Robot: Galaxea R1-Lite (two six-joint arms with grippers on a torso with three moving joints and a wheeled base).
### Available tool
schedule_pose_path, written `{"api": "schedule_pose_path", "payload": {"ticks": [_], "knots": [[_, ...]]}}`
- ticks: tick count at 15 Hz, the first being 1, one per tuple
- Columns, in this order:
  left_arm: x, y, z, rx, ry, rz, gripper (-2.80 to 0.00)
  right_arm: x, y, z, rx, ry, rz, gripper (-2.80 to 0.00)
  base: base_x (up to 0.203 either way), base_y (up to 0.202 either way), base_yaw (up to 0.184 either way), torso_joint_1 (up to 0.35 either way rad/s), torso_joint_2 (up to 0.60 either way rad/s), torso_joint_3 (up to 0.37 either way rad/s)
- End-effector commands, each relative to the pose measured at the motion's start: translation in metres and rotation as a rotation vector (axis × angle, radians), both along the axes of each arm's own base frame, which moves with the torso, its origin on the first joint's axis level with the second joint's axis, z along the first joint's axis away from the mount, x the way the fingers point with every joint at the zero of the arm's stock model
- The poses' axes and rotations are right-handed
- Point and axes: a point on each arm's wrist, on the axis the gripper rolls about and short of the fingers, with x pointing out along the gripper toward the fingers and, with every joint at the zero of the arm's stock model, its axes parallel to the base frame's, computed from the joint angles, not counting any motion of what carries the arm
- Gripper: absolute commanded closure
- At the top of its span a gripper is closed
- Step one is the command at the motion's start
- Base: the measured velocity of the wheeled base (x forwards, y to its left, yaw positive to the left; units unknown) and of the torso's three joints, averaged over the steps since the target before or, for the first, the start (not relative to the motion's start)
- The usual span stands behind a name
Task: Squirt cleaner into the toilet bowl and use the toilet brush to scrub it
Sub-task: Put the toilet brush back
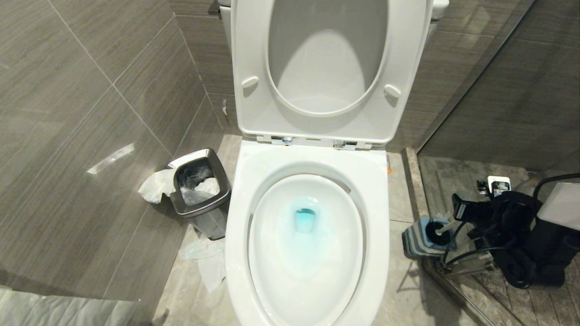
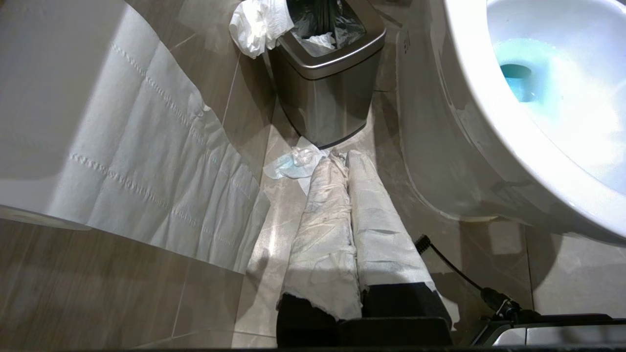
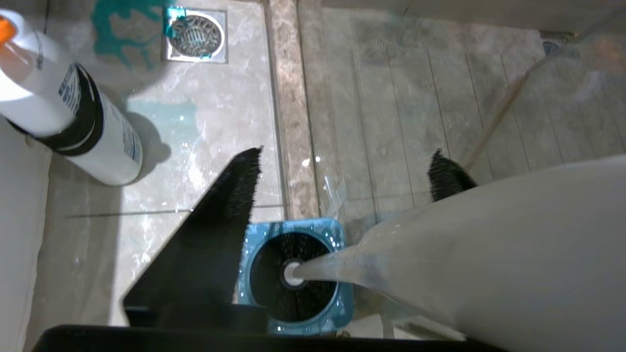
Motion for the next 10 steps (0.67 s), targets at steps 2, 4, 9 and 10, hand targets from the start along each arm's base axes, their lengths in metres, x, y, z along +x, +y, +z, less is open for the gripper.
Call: {"api": "schedule_pose_path", "payload": {"ticks": [2,4,9,10], "knots": [[0.0,0.0,0.0,0.001,0.001,0.0,0.0,-0.014,0.003,0.005,0.003,0.014,0.02,-2.8,0.0,0.0,0.0,0.0,0.0,0.0],[0.0,0.0,0.0,0.001,0.001,0.0,0.0,-0.022,0.004,0.006,0.006,0.032,0.022,-2.8,0.0,0.0,0.0,0.0,0.0,0.0],[0.0,0.0,0.0,0.0,0.001,0.002,0.0,-0.039,0.007,0.004,0.012,0.081,0.037,-2.8,0.0,0.0,0.0,0.0,0.0,0.0],[0.0,0.0,0.0,-0.002,0.001,0.002,0.0,-0.042,0.008,0.002,0.014,0.096,0.037,-2.8,0.0,0.0,0.0,0.0,0.0,0.0]]}}
